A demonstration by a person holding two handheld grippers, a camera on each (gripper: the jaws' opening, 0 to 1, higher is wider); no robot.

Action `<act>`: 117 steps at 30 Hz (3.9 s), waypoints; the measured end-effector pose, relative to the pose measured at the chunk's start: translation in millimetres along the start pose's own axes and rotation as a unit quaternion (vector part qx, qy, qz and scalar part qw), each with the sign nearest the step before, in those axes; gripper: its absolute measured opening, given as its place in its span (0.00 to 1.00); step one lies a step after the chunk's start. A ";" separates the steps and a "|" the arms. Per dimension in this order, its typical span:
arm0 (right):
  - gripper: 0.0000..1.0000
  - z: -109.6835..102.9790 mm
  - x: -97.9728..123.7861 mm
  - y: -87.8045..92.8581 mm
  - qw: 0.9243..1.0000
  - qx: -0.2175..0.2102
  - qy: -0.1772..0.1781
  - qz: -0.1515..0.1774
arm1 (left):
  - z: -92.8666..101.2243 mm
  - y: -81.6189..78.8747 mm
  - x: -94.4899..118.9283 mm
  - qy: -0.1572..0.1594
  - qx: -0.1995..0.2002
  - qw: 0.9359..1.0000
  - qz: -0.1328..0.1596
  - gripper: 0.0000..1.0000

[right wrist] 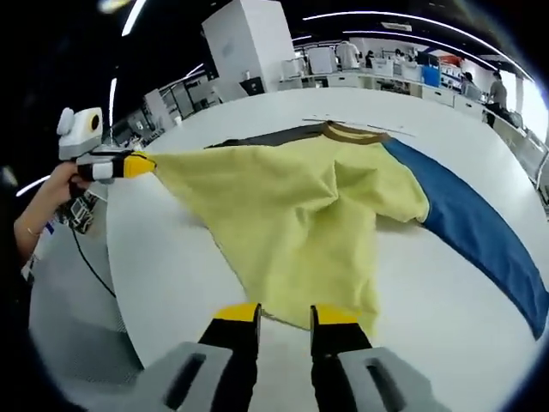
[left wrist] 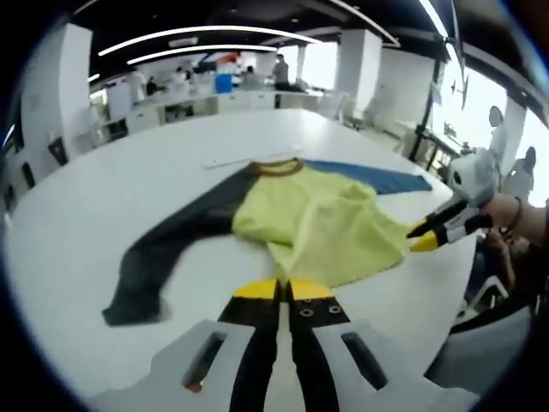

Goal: Fold the garment on the visible template until the final outline fits inside the template.

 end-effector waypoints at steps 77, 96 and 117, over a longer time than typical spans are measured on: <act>0.00 15.3 70.7 94.8 0.983 -0.130 0.129 -0.034 | 27.3 110.6 36.4 0.002 0.070 0.986 -0.152 0.00; 0.00 4.2 73.4 104.8 0.985 -0.111 0.122 -0.060 | 29.4 129.4 38.8 -0.006 0.067 0.982 -0.175 0.00; 0.21 11.9 80.6 100.4 0.982 -0.134 0.121 -0.046 | 23.9 127.3 46.1 -0.026 0.094 0.985 -0.144 0.15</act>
Point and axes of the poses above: the point that each gripper's makers call its tool centre point, and the gripper's own axes: x roughly backward along the fingers, z roughly to its right, y roughly out of its underside, the point moved 6 cm from there along x, roughly backward along the fingers, and after that the axes turned 5 degrees about x, right-handed, at the moved point
